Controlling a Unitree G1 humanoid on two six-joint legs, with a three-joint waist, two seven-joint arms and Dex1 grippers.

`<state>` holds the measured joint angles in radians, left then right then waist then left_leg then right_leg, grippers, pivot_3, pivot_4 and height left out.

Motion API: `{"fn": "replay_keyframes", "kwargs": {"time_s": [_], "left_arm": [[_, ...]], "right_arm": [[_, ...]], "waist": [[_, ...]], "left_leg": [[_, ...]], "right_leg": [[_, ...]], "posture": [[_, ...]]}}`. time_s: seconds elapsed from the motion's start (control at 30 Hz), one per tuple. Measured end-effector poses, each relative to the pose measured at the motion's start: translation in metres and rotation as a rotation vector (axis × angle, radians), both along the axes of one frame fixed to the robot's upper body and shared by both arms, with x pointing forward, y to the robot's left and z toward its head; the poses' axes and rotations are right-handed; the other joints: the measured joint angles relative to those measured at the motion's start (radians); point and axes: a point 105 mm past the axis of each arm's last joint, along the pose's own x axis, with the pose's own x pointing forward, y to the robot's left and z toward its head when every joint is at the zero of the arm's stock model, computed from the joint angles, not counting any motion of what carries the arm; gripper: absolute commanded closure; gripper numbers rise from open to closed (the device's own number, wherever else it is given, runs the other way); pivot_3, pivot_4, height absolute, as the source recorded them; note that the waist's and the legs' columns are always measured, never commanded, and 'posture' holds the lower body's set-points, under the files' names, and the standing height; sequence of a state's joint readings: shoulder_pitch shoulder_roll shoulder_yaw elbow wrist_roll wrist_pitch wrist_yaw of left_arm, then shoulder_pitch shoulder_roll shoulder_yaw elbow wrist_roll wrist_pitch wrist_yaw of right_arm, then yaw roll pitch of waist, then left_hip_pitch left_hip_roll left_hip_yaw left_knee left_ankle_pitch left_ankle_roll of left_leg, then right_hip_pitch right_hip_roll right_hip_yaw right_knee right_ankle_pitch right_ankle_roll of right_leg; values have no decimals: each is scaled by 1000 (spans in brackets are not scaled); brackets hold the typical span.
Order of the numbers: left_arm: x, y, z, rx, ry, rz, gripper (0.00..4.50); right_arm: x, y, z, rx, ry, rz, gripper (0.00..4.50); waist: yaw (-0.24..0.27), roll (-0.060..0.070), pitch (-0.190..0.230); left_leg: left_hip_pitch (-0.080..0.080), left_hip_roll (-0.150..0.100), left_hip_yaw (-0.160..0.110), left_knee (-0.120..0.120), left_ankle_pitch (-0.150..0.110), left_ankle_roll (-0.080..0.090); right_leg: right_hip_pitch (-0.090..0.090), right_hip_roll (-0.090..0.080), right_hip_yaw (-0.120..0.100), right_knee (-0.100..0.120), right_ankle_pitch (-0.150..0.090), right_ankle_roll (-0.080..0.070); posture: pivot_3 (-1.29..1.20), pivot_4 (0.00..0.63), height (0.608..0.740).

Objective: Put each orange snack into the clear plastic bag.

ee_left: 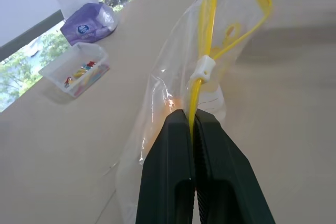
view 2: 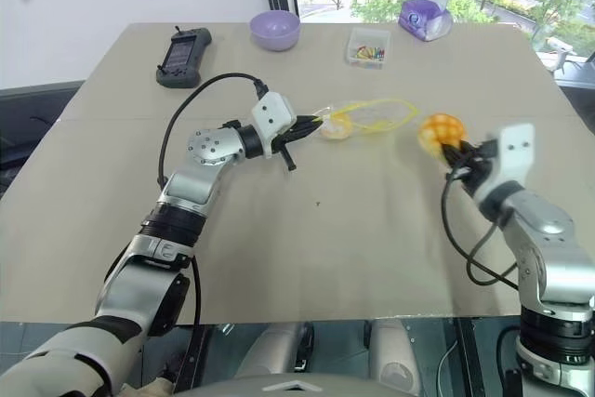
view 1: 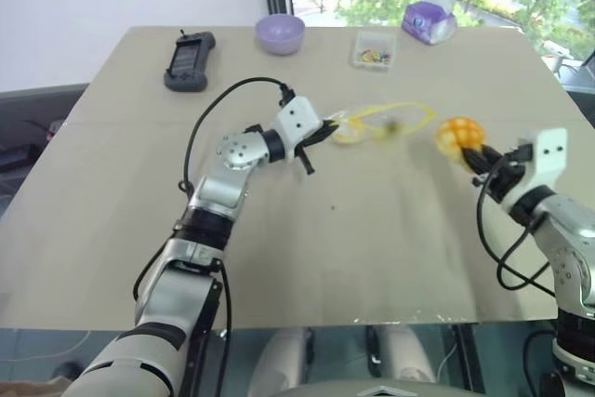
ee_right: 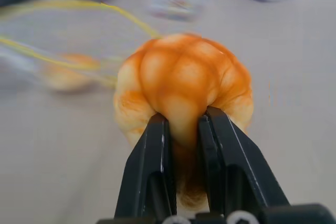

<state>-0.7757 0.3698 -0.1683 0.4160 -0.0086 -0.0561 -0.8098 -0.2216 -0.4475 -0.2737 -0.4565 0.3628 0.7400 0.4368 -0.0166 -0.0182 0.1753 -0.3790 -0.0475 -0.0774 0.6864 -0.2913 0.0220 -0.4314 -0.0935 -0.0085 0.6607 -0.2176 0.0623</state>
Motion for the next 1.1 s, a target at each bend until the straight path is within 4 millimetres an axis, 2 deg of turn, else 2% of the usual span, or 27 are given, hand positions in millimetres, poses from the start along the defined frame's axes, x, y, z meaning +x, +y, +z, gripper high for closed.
{"fn": "replay_keyframes", "kwargs": {"time_s": [0.03, 0.07, 0.23, 0.5, 0.73, 0.8, 0.97, 1.1], "left_arm": [[-1, -3, 0, 5, -8, -9, 4500], [-1, -3, 0, 7, -12, -12, 4500], [-4, -5, -1, 26, -36, -26, 4500], [-19, -7, -6, 91, -101, -91, 4500], [-29, -7, -12, 154, -153, -144, 4500], [-30, -6, -13, 169, -162, -154, 4500], [-35, -7, -14, 192, -183, -192, 4500], [-37, -7, -15, 186, -171, -214, 4500]], "right_arm": [[0, 18, 5, 23, 2, 62, 3824], [-1, 26, 6, 34, 11, 93, 3824], [-7, 55, 10, 74, 55, 226, 3824], [-2, 55, 5, 23, 153, 268, 3824], [16, 47, -21, 8, 322, 264, 3824], [23, 48, -22, 19, 338, 260, 3824], [47, 65, -14, 105, 330, 237, 3824], [58, 86, -26, 215, 384, 220, 3824]], "waist": [[3, 0, 0], [4, 0, 0], [4, 0, 0], [2, 0, 0], [3, 0, 0], [1, 0, 0], [0, 0, 0], [1, 0, 0]], "left_leg": [[0, 0, 0, 0, 0, 0], [0, 0, -1, 0, 0, 0], [-1, 0, -1, 0, 2, -3], [-1, 0, 0, 0, 1, -2], [-2, 0, 0, 0, 1, -2], [-2, 0, 0, 0, 1, -3], [-1, 0, 0, -1, 2, -3], [-3, 0, 0, -1, 2, -3]], "right_leg": [[0, 0, 0, 0, 0, 0], [0, 0, 0, 0, 0, 0], [0, 0, -1, -2, 0, 0], [0, -1, 0, -2, 0, 0], [0, -1, -1, -2, 0, 0], [-1, -1, 0, -2, 0, 0], [-1, 0, 0, -1, 0, 0], [-3, -1, 0, -2, 0, 0]], "posture": [[0, 150, 740], [0, 150, 740], [0, 150, 740], [0, 150, 740], [0, 150, 740], [0, 150, 740], [0, 150, 740], [0, 150, 740]]}}
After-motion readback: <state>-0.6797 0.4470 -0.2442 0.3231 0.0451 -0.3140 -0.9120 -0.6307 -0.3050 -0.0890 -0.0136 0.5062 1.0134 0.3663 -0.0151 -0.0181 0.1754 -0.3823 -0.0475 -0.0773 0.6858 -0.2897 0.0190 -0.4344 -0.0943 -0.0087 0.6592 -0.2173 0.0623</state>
